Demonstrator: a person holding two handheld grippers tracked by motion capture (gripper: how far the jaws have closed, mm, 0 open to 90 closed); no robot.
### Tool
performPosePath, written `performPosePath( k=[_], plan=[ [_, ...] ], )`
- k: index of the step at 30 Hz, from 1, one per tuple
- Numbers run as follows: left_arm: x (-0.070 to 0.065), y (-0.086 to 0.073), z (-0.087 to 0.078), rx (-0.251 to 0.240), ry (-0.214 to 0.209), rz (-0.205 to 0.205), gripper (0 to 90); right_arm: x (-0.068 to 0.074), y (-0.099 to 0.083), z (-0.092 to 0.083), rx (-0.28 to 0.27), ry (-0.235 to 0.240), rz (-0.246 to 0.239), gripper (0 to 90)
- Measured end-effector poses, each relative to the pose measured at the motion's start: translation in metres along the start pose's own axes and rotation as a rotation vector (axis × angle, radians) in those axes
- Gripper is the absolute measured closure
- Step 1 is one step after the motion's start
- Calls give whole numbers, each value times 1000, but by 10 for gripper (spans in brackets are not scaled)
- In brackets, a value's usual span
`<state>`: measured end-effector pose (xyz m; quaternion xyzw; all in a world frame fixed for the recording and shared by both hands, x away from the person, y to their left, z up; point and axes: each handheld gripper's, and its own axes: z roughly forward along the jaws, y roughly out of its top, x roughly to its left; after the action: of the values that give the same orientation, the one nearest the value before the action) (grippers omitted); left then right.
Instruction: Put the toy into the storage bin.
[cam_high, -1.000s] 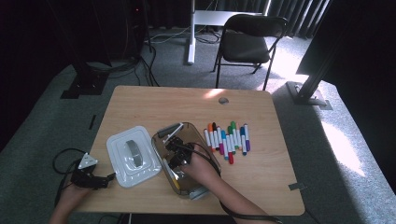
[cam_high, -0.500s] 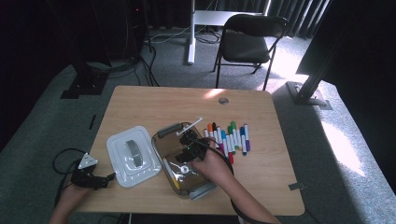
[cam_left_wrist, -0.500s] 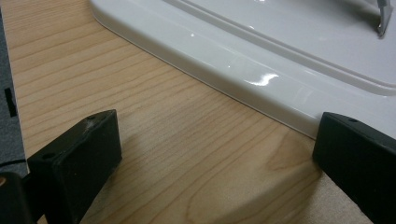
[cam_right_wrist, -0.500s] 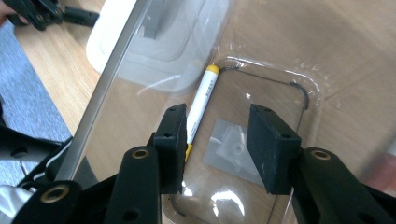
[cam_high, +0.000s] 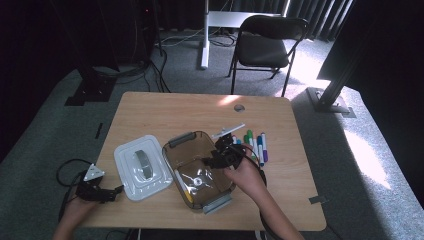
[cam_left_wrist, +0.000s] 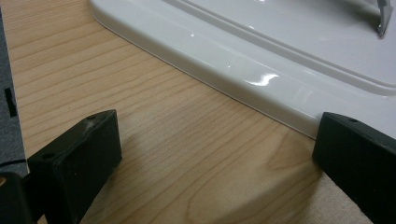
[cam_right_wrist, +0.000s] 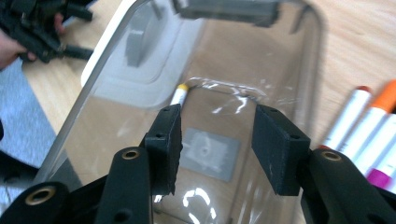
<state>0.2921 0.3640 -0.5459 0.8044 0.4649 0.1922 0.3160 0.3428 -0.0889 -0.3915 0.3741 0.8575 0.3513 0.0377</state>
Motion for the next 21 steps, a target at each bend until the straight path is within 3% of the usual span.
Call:
performPosePath(
  k=[7, 8, 13, 21],
  plan=[
    [0, 0, 0, -1, 0, 0, 17, -22, -8, -20, -52, -45, 41, 529],
    [0, 0, 0, -1, 0, 0, 17, -31, -12, -26, -69, -59, 53, 533],
    [0, 0, 0, -1, 1, 0, 17, -44, -18, -32, -84, -81, 70, 540],
    [0, 0, 0, 0, -1, -1, 17, -88, -39, -42, -123, -158, 155, 547]
  ],
)
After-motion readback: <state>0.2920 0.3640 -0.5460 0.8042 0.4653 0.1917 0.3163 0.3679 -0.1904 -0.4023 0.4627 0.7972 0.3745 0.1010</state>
